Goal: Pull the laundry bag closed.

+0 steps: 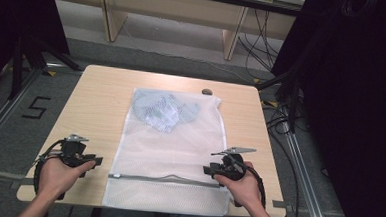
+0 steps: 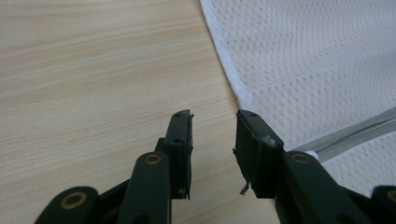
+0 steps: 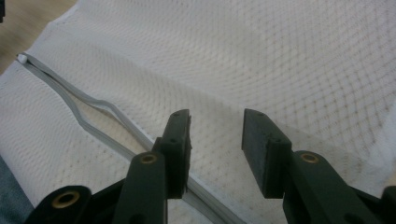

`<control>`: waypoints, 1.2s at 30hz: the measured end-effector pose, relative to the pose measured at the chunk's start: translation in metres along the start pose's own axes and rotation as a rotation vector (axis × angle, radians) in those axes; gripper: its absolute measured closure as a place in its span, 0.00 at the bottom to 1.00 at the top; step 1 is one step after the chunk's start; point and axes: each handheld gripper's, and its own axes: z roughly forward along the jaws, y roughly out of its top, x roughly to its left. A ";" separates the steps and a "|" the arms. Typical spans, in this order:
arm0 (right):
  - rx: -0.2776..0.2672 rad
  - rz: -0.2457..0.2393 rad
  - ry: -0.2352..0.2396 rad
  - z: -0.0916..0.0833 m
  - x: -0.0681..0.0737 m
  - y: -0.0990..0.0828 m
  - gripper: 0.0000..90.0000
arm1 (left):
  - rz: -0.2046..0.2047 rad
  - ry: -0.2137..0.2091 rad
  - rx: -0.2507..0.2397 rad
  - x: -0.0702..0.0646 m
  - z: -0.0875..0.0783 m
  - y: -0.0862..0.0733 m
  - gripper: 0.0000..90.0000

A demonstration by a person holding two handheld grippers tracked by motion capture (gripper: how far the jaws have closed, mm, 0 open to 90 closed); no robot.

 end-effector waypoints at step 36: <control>0.086 -0.126 0.218 0.071 0.107 0.037 0.98 | 0.127 -0.030 0.160 -0.036 0.035 0.026 0.94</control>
